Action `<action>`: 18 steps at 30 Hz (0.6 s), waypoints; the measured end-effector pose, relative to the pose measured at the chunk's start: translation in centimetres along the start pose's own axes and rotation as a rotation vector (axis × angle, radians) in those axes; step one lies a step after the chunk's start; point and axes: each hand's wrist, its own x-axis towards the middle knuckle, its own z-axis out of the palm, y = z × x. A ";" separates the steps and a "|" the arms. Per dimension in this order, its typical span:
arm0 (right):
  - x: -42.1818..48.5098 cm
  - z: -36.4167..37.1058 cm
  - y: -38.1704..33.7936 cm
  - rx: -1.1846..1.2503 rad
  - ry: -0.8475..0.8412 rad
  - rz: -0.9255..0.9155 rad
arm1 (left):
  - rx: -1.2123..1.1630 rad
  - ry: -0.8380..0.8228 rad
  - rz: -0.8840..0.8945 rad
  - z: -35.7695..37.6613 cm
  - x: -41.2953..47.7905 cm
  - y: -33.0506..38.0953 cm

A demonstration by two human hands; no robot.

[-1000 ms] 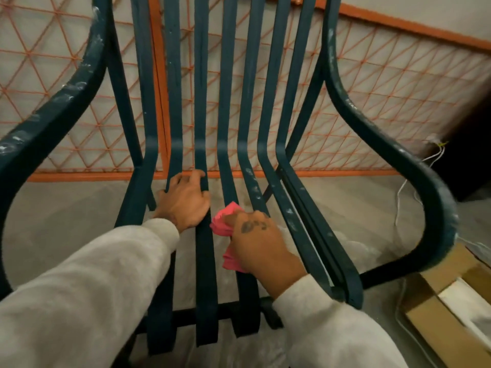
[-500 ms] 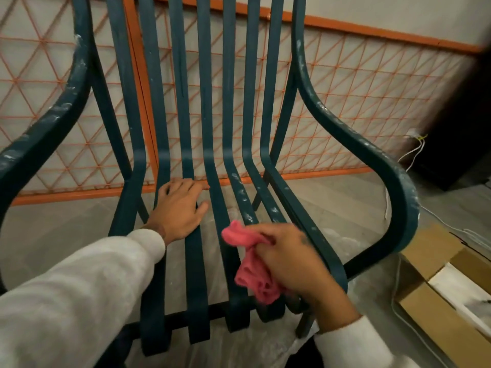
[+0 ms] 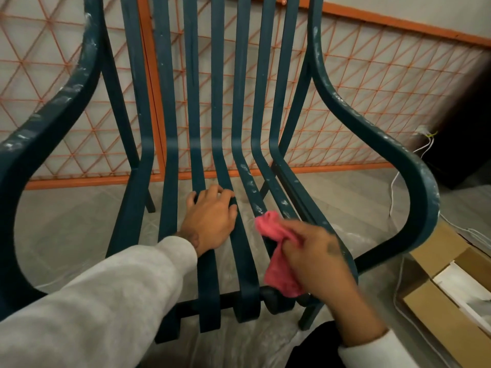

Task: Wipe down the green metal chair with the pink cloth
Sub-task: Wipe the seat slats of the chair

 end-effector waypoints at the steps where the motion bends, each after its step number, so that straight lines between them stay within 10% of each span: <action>1: -0.1 1.1 -0.2 -0.136 -0.044 -0.062 | 0.001 0.009 -0.001 0.1 -0.1 -0.1; 6: 1.3 3.6 -1.6 -0.618 -0.138 -0.164 | 0.008 0.031 -0.004 0.5 0.0 -0.1; 18: -2.1 2.1 -1.6 -0.519 -0.206 -0.004 | 0.012 0.033 0.003 0.5 -0.1 -0.3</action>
